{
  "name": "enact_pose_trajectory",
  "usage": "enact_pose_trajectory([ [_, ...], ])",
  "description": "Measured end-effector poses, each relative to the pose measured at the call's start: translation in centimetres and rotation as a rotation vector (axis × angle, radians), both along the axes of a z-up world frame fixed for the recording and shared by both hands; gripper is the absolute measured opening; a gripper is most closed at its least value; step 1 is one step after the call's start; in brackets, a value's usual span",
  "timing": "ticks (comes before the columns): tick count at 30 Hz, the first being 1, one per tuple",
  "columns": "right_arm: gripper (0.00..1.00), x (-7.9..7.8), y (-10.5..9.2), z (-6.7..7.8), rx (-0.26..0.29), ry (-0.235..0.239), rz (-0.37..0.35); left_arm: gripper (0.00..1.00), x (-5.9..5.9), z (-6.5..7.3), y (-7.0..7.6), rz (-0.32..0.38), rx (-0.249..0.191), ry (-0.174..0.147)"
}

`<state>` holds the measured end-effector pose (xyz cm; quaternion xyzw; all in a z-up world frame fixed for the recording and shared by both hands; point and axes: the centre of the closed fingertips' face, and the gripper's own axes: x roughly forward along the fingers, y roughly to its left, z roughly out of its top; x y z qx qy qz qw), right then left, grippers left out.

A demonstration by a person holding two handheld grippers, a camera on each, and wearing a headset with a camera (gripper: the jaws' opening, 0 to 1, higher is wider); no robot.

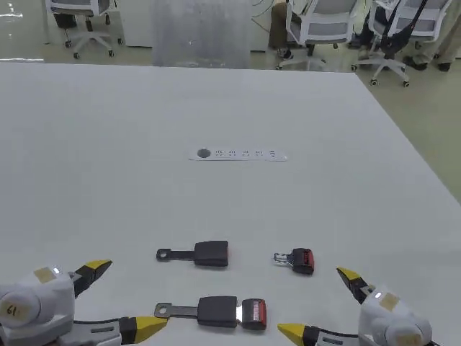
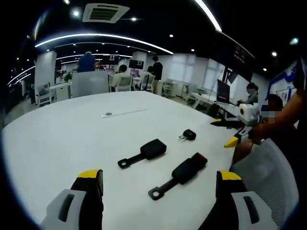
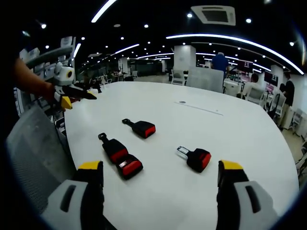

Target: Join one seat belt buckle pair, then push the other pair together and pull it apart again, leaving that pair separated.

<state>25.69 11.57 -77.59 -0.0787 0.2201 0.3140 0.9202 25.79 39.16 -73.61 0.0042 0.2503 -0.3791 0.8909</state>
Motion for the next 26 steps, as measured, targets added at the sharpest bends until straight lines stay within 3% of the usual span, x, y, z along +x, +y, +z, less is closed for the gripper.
enact_pose_trajectory([
  [5,1.0,-0.5,0.0,0.1,-0.012,0.007,-0.005,1.0,-0.4,-0.1,0.5,-0.019,0.016,-0.003],
  [8,1.0,-0.6,0.0,0.4,-0.016,0.0,-0.01,1.0,-0.1,0.2,0.8,-0.01,-0.006,-0.001],
  [11,1.0,-0.6,0.0,1.0,-0.03,-0.019,-0.014,1.0,-0.1,0.1,0.7,-0.027,0.005,-0.011],
  [14,1.0,-0.6,0.1,1.1,-0.025,-0.024,-0.013,1.0,0.0,0.1,0.6,-0.024,-0.014,-0.007],
  [26,1.0,-0.4,-0.6,1.1,-0.017,-0.023,-0.051,1.0,-0.1,0.0,0.7,-0.029,-0.006,-0.012],
])
